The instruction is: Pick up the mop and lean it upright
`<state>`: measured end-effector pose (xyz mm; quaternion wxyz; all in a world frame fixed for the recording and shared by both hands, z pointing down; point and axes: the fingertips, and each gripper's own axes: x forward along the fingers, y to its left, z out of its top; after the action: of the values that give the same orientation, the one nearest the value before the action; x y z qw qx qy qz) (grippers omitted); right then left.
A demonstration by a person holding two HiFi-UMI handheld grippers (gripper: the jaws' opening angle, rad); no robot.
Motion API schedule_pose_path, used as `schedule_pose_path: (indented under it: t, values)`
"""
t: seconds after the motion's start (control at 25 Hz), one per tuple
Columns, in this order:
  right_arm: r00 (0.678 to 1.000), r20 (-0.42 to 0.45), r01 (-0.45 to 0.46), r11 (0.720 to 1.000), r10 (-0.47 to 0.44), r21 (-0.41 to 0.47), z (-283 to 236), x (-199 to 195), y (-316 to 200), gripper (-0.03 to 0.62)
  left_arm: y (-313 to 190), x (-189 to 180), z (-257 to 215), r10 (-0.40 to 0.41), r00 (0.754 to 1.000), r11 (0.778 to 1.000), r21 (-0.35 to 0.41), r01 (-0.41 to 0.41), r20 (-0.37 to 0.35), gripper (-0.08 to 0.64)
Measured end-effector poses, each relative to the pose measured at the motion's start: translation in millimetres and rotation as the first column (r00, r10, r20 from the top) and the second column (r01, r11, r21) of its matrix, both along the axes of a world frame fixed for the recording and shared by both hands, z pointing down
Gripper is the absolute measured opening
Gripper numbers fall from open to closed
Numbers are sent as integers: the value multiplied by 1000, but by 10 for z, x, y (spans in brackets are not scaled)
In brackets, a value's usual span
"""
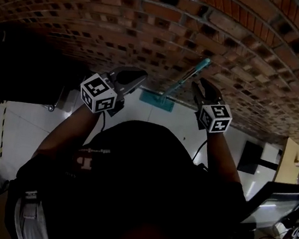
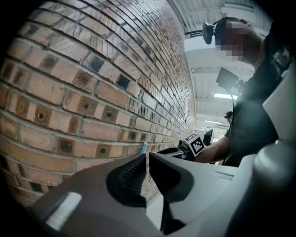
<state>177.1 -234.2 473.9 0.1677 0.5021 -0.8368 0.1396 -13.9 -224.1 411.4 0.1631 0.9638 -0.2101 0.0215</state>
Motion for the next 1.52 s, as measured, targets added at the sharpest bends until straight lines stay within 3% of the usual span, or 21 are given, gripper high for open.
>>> schedule_pose_path:
  t: [0.48,0.8,1.52]
  values:
    - [990,140,4,991,-22,130,-1138,88,219,21,-206,-109,-596,-54,998,997,60,57,-44,5]
    - [961,262,52,991,-83,121,-1408,45,353,12,-124,48,-753,-65,997,994,82,69,-52,5]
    - [971,210,78,981,-115,178,-1451,-5,375,12,-94,73,-726,-77,995,994,79,81,-61,5]
